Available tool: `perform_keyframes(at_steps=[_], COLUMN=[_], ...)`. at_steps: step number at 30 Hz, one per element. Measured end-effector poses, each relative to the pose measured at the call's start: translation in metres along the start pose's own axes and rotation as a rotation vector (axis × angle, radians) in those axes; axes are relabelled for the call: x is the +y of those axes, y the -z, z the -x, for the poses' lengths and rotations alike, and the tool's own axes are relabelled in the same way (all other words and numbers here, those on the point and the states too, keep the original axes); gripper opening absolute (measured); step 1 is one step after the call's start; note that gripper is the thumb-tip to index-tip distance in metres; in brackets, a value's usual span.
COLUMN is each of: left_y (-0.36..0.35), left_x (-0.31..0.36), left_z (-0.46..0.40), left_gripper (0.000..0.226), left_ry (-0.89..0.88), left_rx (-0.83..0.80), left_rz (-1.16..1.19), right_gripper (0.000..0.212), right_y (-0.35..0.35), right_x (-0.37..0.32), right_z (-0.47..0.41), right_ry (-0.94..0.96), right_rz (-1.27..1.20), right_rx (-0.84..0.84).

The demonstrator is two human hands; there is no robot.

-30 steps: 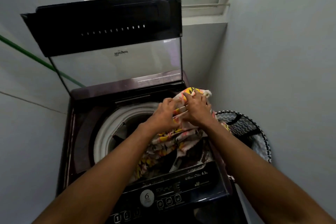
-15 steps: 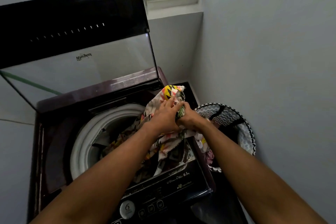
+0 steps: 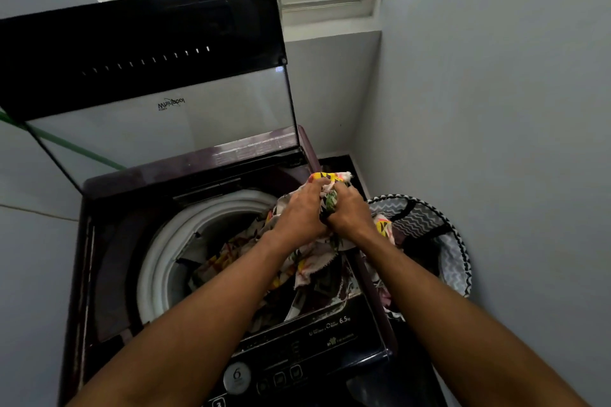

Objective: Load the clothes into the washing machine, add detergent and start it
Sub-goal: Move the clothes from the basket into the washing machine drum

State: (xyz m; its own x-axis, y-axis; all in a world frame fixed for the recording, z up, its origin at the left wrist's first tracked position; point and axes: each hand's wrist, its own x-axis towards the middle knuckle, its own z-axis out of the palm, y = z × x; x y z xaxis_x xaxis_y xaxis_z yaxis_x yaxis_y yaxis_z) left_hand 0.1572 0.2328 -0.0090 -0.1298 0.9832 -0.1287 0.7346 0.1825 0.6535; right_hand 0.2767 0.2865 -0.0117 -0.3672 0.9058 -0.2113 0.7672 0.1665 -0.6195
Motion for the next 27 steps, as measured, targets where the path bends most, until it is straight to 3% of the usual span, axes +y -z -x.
perform_keyframes(at_steps=[8, 16, 27], left_y=[0.047, 0.098, 0.111], left_x=[-0.027, -0.079, -0.135], left_z=[0.015, 0.065, 0.122], left_gripper=[0.081, 0.083, 0.084], left_ry=[0.058, 0.183, 0.366], left_rx=[0.042, 0.083, 0.105], left_rz=[-0.007, 0.076, 0.073], right_gripper=[0.046, 0.056, 0.044], right_y=[-0.009, -0.061, -0.129], right_x=[-0.057, -0.113, -0.149], right_z=[0.004, 0.011, 0.027], right_ry=[0.236, 0.38, 0.472], right_rz=[-0.18, -0.228, -0.212], right_rx=[0.031, -0.128, -0.296])
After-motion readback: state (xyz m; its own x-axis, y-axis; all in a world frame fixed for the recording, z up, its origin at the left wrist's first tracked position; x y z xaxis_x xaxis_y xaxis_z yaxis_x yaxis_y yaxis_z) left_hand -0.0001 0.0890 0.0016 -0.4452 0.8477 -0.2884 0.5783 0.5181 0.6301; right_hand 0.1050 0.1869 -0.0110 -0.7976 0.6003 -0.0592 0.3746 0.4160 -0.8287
